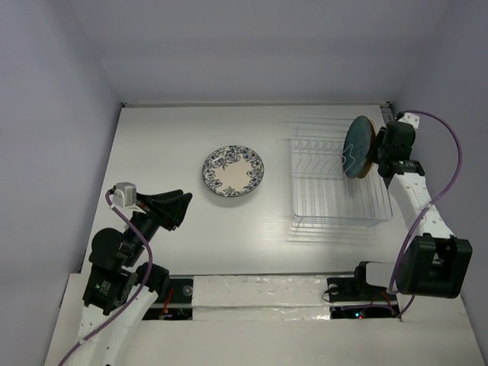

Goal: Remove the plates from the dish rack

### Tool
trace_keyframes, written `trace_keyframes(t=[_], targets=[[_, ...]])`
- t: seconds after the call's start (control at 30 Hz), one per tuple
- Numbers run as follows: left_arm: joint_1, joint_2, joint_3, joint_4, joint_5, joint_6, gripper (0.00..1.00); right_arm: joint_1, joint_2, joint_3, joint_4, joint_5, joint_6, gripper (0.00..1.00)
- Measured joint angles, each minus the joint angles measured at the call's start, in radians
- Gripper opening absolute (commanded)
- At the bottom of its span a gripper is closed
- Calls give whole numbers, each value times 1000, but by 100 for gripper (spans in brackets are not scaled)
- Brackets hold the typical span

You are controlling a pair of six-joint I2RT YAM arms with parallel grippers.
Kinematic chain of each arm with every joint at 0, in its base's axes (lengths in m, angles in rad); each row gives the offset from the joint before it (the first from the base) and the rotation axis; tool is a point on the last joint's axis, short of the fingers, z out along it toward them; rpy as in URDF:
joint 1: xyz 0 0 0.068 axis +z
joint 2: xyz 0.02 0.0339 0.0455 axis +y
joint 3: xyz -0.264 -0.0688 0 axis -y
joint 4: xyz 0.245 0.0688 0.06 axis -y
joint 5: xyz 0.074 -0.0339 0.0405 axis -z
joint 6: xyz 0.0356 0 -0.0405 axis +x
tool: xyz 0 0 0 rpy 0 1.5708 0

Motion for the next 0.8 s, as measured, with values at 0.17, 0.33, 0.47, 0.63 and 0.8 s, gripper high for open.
trace_keyframes(t=[0.17, 0.33, 0.47, 0.63, 0.8], targets=[[-1, 0, 0, 0, 0, 0, 36, 0, 17, -11, 52, 10, -8, 40], [-1, 0, 0, 0, -1, 0, 36, 1, 52, -26, 113, 10, -13, 38], [-1, 0, 0, 0, -1, 0, 36, 2, 72, -29, 139, 16, -18, 30], [-1, 0, 0, 0, 0, 0, 36, 2, 71, -29, 142, 26, -58, 7], [-1, 0, 0, 0, -1, 0, 36, 3, 72, -6, 102, 14, -100, 0]])
